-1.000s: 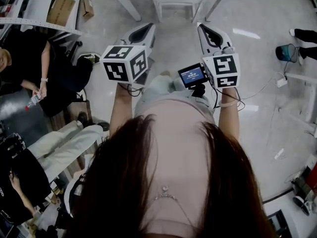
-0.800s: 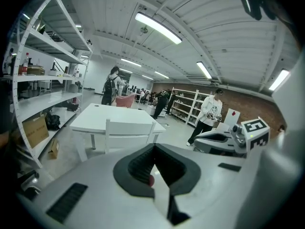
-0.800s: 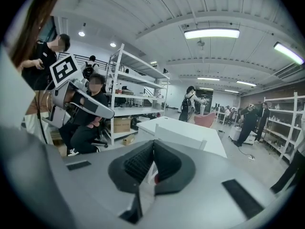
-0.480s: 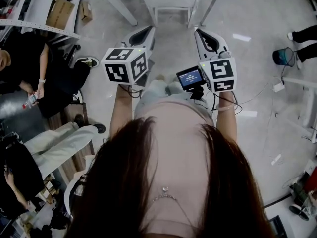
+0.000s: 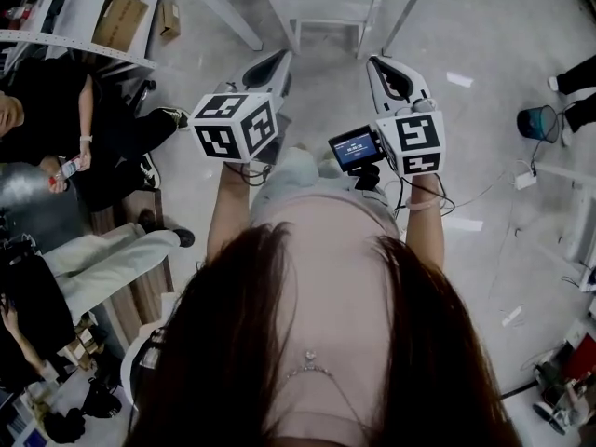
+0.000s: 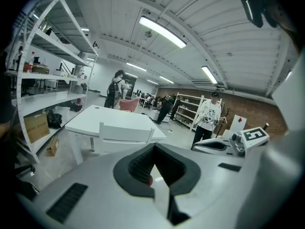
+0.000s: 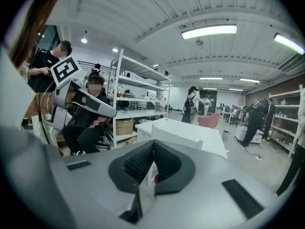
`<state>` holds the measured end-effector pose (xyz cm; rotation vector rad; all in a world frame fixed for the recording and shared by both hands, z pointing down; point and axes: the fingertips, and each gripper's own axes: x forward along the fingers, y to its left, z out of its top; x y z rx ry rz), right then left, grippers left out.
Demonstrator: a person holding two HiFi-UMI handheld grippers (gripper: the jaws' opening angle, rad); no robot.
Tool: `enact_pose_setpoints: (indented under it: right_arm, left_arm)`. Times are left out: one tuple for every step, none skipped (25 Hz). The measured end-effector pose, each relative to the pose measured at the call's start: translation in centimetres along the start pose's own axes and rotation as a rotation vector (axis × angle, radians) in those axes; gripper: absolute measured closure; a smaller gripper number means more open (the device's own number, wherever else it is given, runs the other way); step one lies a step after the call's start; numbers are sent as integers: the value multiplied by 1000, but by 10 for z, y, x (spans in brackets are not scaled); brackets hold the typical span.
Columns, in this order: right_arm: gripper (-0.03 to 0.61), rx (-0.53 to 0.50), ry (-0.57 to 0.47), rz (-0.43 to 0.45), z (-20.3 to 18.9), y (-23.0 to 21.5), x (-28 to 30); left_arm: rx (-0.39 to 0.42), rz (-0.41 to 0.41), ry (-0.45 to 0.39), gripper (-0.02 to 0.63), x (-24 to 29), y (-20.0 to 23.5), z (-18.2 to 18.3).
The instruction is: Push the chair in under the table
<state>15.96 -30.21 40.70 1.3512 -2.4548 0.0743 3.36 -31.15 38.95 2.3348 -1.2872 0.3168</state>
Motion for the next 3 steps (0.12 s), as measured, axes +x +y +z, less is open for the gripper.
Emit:
enact_pose_setpoints:
  right_arm:
    - [557,2,-2,4,0,-2,2]
    - [557,3,-4,8,0,-5,4]
    - [557,5,-5,12,-1,-7,6]
  left_arm:
    - [-2,6,-3,606,2,1,1]
    - [-4,12,-6,606,4,2,2]
    - [-6,18,-8,606,7,3,3]
